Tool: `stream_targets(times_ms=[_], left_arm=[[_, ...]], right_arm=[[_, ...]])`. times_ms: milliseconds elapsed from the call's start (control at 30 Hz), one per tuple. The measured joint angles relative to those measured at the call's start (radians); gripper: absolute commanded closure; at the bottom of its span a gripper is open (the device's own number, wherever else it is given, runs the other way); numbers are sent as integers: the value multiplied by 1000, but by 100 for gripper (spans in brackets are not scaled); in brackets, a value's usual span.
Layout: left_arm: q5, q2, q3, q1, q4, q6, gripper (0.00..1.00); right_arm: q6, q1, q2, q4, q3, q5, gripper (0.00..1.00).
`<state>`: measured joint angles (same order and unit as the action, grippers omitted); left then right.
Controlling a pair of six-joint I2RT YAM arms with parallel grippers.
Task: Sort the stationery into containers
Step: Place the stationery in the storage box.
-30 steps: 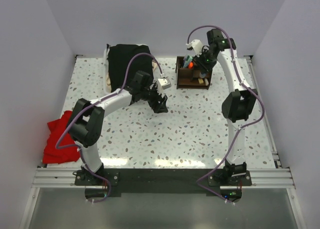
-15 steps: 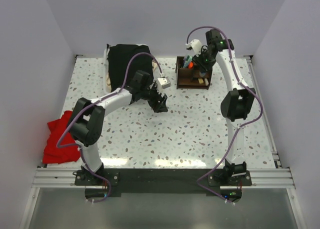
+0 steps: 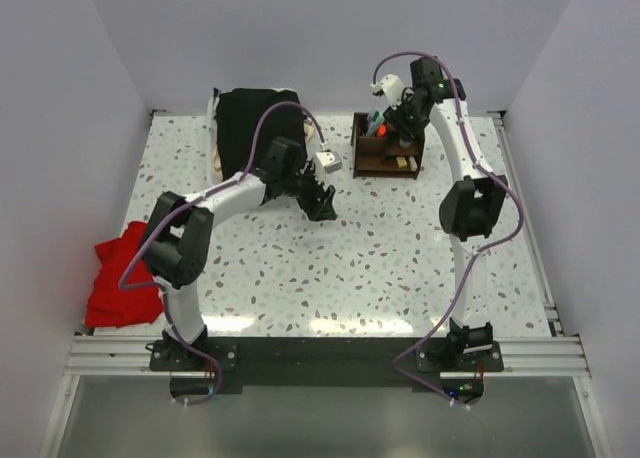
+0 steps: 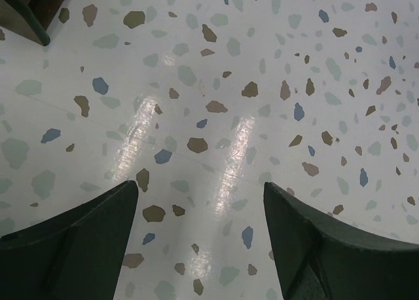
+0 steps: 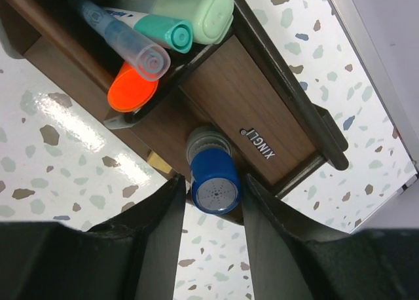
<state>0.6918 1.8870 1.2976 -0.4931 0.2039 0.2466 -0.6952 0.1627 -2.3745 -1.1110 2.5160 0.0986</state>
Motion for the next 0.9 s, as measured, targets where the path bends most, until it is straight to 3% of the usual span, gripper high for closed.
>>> stream_targets(times_ms=[67,500,700,733,900], left_arm=[[2,4,6,2,0,0,18],[17,13,18,3,0,0,18],[19,13,31,16,11,8,17],[16,13,39,21,18,10,16],[-23,13,144,53,71,36,11]], right_arm=[[1,0,-5,9,0,-8,45],[25,0,-10,71,-15,-56,28],[77,-2,5,89,-27,-54,10],[92,-3,13,91,-34,-51,1],[226,-30,119,117,-91,-18,1]])
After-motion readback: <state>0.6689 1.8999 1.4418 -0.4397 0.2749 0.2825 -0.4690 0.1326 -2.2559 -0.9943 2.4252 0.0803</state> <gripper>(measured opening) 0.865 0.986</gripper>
